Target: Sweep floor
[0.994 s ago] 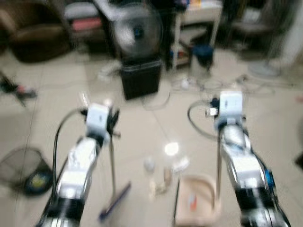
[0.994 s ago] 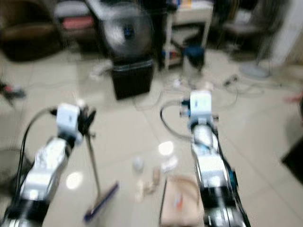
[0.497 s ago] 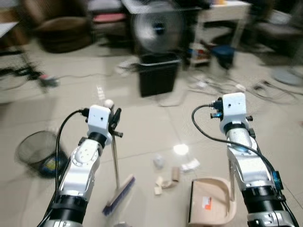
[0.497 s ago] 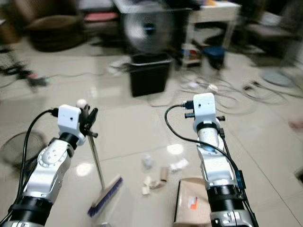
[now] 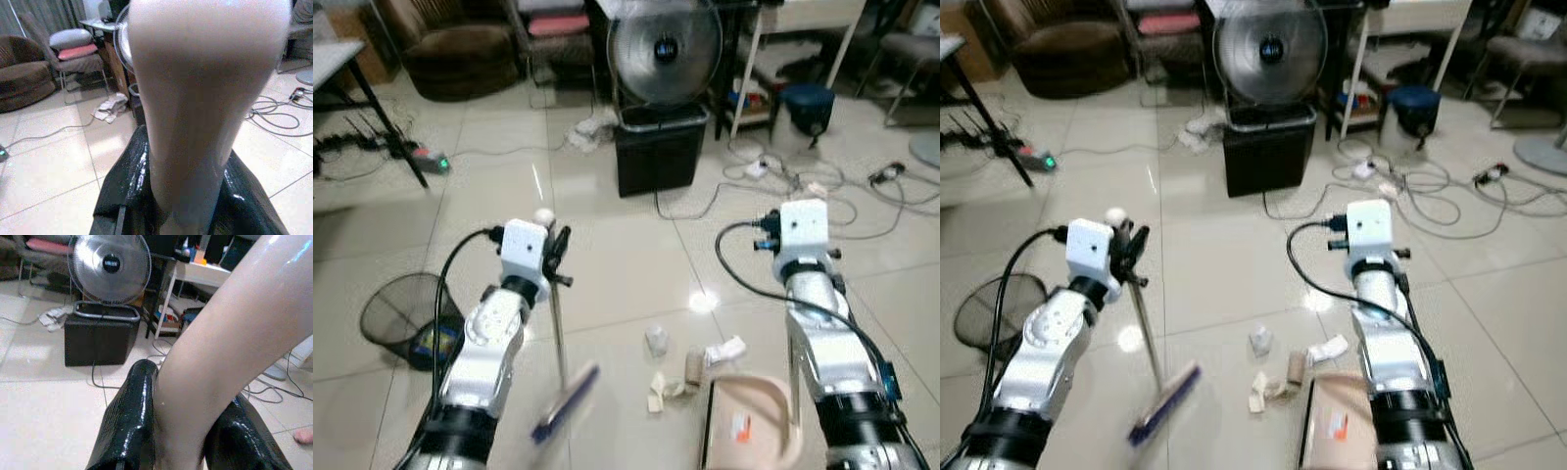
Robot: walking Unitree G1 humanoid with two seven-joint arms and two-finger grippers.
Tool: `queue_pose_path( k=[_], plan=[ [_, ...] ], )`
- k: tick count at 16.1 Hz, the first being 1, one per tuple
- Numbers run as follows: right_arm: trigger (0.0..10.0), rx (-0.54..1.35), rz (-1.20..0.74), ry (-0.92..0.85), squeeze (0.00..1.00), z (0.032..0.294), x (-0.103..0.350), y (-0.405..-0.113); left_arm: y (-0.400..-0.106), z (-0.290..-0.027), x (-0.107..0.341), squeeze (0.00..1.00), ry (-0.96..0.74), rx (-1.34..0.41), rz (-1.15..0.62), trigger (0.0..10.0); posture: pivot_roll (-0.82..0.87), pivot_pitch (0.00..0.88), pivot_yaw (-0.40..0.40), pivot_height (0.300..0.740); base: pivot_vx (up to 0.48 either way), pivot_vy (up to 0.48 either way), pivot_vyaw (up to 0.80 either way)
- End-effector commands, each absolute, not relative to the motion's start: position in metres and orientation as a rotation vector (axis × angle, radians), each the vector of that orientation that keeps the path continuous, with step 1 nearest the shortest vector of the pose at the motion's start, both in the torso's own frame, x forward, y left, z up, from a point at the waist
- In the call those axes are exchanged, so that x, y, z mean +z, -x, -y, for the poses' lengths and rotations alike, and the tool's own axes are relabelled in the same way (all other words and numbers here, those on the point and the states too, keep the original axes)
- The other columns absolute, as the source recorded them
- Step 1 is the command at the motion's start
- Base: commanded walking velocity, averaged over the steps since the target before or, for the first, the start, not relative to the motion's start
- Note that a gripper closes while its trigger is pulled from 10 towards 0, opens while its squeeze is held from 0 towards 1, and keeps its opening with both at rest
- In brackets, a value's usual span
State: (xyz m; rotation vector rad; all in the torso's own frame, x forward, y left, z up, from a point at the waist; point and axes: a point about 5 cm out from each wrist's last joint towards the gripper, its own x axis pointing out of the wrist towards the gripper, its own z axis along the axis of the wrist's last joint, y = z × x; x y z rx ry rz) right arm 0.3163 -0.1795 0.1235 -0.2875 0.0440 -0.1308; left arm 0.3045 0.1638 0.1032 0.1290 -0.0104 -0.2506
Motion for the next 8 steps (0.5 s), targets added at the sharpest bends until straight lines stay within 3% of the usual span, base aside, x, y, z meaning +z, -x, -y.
queue_pose_path(
  k=[1, 5, 8],
  plan=[
    [10.0, -0.132, -0.025, 0.281, 0.00, 0.1788, 0.1275, -0.3160, -0.3083, -0.1630, 0.1119, 0.00, -0.148, -0.257, 0.049, 10.0, -0.04, 0.000, 0.048, 0.740, 0.337, 0.000, 0.00],
    [10.0, -0.125, -0.026, 0.276, 0.00, 0.1773, 0.1266, -0.3146, -0.3076, -0.1639, 0.1117, 0.00, -0.147, -0.255, 0.047, 10.0, -0.04, 0.000, 0.047, 0.740, 0.311, 0.000, 0.00],
    [10.0, -0.118, -0.033, 0.271, 0.00, 0.1763, 0.1245, -0.3133, -0.3067, -0.1673, 0.1116, 0.00, -0.137, -0.242, 0.047, 10.0, -0.04, 0.000, 0.045, 0.740, 0.000, 0.000, 0.00]
  ],
)
